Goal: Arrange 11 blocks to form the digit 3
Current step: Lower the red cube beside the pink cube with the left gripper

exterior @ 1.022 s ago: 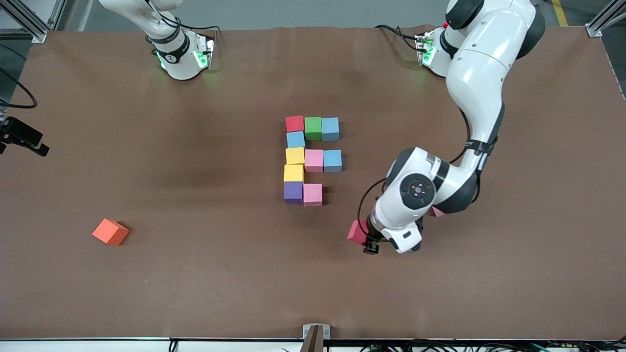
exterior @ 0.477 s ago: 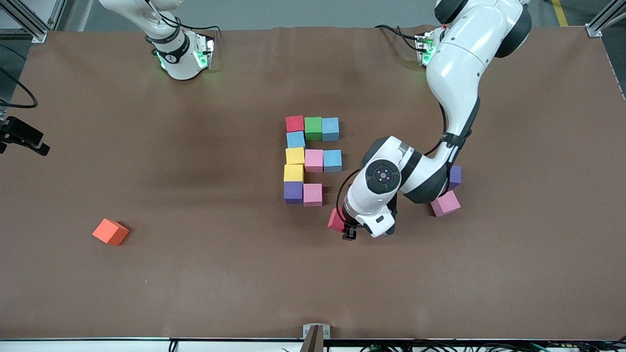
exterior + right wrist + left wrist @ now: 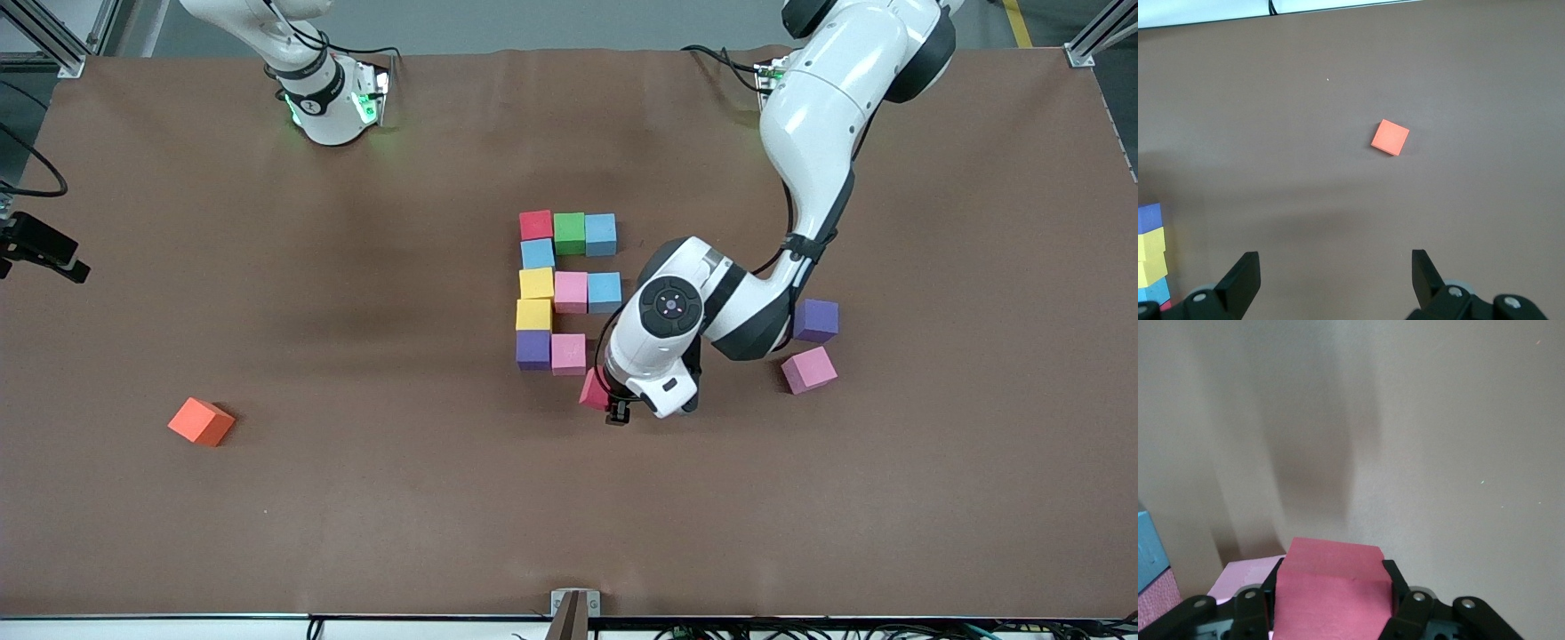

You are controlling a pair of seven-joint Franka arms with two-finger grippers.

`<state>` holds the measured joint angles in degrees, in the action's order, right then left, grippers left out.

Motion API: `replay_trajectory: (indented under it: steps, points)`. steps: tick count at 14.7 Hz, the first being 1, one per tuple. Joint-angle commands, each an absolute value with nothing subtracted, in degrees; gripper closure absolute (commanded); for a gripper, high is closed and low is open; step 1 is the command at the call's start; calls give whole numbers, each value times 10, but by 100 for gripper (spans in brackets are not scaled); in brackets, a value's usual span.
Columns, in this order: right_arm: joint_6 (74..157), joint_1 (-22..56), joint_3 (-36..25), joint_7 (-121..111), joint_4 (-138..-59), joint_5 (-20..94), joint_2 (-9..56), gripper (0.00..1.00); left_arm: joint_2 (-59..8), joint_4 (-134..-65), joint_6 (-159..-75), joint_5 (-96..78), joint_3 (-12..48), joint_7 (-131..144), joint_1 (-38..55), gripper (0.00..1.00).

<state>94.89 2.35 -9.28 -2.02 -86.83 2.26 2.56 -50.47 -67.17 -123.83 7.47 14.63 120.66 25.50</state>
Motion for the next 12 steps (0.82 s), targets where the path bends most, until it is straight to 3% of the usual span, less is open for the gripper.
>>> replay_trajectory:
  steps: [1,12]
  points:
    - [947,22,-90,-23,-872,13,22,0,-500,-674,-1233,76,139,1230,268,85]
    - [947,22,-90,-23,-872,13,22,0,-508,-674,-1233,79,132,1261,289,84]
